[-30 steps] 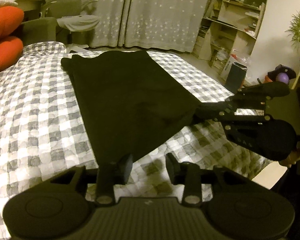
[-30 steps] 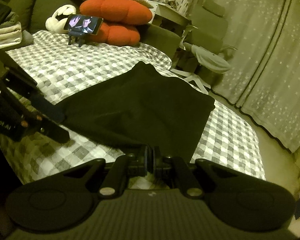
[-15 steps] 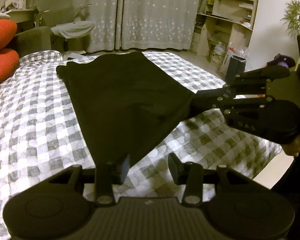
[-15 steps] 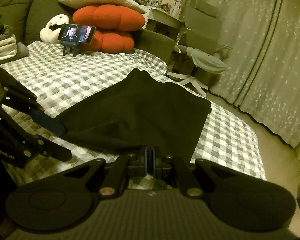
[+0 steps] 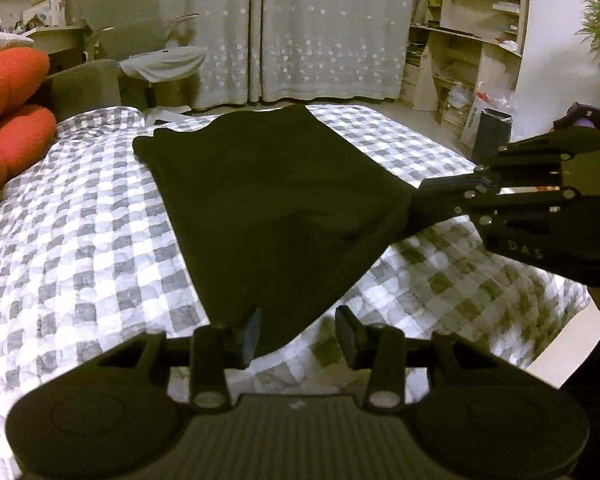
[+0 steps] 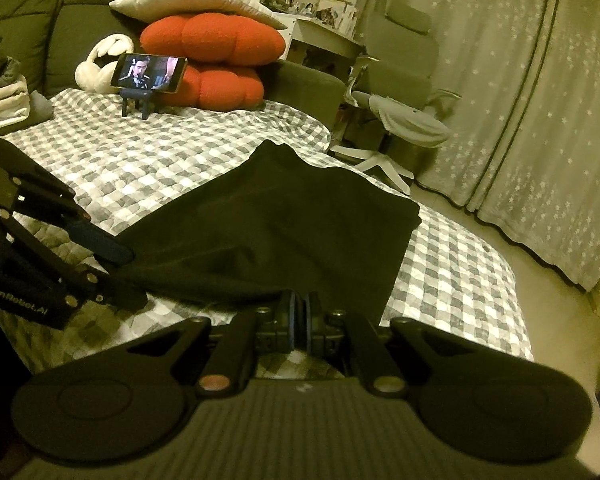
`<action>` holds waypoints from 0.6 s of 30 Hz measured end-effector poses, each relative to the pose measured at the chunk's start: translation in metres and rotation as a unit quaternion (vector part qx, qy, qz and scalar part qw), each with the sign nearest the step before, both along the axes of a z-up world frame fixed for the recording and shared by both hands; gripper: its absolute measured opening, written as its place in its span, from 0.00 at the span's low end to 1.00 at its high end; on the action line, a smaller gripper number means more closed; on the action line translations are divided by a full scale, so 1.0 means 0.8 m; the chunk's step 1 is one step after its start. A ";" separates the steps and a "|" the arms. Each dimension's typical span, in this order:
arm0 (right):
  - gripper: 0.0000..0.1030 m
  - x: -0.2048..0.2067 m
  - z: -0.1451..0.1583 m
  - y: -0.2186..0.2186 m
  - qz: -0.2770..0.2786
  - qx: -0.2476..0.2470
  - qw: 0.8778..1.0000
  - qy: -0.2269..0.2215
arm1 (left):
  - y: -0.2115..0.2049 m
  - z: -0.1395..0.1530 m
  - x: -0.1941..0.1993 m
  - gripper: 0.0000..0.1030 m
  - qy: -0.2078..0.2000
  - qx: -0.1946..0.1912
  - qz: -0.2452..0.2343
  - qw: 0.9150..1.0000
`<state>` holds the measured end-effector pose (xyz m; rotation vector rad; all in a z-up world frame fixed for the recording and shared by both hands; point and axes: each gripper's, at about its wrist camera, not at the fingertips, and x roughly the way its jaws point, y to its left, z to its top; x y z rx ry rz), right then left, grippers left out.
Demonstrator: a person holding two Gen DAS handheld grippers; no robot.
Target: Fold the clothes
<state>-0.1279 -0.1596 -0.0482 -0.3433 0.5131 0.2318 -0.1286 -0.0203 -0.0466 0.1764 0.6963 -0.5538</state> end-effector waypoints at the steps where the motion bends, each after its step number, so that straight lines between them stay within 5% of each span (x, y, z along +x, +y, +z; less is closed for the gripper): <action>1: 0.04 0.000 0.000 0.000 0.000 0.000 1.000 0.000 | 0.000 0.000 0.001 0.39 -0.001 0.002 0.002 1.000; 9: 0.04 0.000 0.000 0.000 0.000 0.000 1.000 -0.001 | 0.006 0.003 0.005 0.17 0.000 0.005 0.016 1.000; 18: 0.04 0.001 0.000 0.000 -0.001 -0.001 1.000 -0.001 | 0.010 0.007 0.006 0.13 -0.003 -0.005 0.021 1.000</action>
